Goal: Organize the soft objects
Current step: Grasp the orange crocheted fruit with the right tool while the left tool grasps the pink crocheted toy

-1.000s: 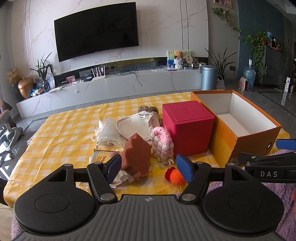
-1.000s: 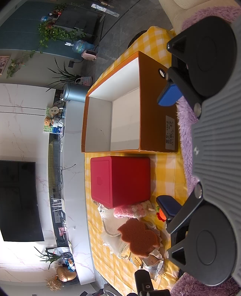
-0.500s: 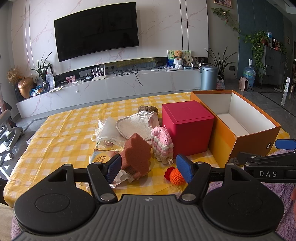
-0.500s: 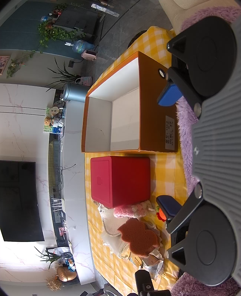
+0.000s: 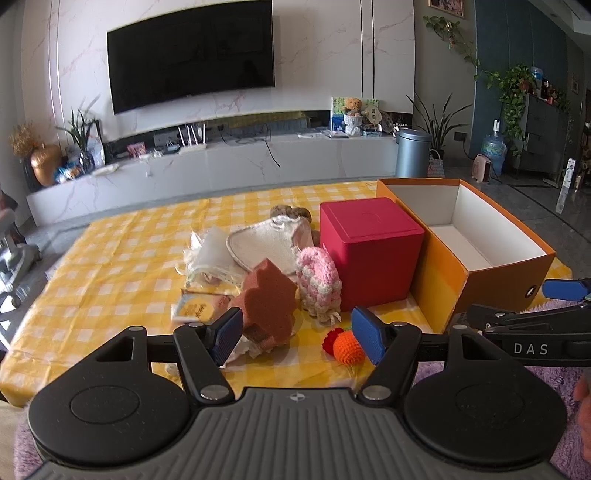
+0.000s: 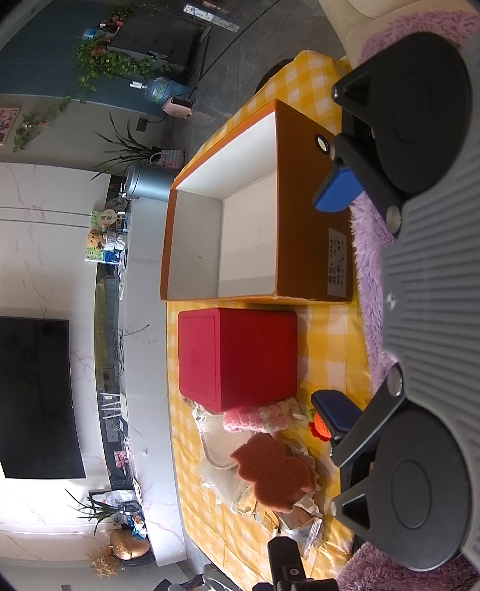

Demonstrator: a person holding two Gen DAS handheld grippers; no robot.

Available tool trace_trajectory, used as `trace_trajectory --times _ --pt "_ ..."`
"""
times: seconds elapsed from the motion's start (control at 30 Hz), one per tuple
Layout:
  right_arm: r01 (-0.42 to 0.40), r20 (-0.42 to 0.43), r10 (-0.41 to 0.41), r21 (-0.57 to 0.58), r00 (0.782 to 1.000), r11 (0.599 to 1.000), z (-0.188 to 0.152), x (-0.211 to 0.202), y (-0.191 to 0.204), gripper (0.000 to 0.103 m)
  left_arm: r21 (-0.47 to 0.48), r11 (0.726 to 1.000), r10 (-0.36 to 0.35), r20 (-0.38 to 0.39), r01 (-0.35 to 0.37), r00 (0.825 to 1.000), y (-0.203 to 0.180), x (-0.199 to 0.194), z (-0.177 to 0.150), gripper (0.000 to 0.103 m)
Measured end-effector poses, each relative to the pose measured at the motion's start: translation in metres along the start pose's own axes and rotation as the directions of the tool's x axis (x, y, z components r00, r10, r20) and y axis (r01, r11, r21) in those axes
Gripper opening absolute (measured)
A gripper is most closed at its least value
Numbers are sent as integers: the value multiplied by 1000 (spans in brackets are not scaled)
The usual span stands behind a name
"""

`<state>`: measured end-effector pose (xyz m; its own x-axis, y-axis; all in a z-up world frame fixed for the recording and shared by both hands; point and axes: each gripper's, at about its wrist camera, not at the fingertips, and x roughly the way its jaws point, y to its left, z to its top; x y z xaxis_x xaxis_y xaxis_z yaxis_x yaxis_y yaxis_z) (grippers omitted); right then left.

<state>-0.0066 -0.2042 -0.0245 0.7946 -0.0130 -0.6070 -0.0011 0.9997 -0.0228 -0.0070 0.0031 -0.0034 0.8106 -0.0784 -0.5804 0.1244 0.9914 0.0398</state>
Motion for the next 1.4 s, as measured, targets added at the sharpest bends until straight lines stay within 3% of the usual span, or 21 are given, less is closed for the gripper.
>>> trace_trajectory --times 0.2,0.3,0.37,0.43,0.53,0.63,0.73,0.93,1.27,1.4 --pt "-68 12 68 -11 998 998 -2 -1 4 100 -107 991 -91 -74 83 993 27 9 -11 57" --pt "-97 4 98 -44 995 994 -1 1 13 100 -118 990 -94 -87 83 992 38 12 -13 55" --pt "-123 -8 123 -65 992 990 1 4 19 98 -126 988 -103 -97 90 990 46 15 -14 55" --pt "-166 -30 165 -73 986 983 2 9 25 88 -139 986 -110 -110 94 988 55 18 -13 55" --pt "-230 -76 224 -74 972 970 4 19 35 81 -141 984 -129 -122 111 984 65 25 -10 55" --pt "-281 -113 272 -77 956 957 6 31 46 69 -158 978 -162 -139 140 977 73 34 -5 61" --pt "-316 -140 302 -90 943 945 12 44 57 67 -166 977 -161 -145 136 976 77 46 0 65" --pt "-334 -211 303 -130 929 934 16 83 75 56 -134 973 -205 -152 186 967 73 63 5 65" --pt "-350 -311 301 -116 902 930 7 132 85 55 -117 970 -231 -178 213 956 67 89 3 64" --pt "-366 -343 312 -106 886 924 5 141 86 47 -99 971 -235 -193 220 953 63 97 4 63"
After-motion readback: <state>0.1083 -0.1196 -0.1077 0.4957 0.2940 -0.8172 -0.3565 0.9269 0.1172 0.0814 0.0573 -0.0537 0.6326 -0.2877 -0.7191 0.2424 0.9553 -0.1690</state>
